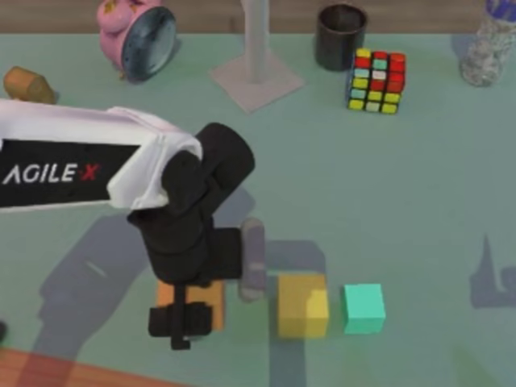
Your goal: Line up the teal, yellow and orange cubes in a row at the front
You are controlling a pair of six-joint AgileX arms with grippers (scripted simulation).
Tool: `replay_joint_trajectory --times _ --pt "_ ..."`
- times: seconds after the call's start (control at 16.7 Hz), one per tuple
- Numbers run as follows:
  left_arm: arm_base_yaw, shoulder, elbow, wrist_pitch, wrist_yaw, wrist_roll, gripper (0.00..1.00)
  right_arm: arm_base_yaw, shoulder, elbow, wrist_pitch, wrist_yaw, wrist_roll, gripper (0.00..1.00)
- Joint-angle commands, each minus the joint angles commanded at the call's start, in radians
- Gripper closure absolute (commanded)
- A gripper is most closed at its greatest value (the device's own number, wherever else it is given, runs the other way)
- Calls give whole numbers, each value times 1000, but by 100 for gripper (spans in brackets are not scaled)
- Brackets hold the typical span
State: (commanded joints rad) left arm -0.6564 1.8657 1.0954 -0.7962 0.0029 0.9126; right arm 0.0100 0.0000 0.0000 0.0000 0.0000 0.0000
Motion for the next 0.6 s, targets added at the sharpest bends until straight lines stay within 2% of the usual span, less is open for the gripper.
replay_joint_trajectory --times 0.6 --pt "0 0 0 0 0 0 10 0 0 0 0 0 0 0"
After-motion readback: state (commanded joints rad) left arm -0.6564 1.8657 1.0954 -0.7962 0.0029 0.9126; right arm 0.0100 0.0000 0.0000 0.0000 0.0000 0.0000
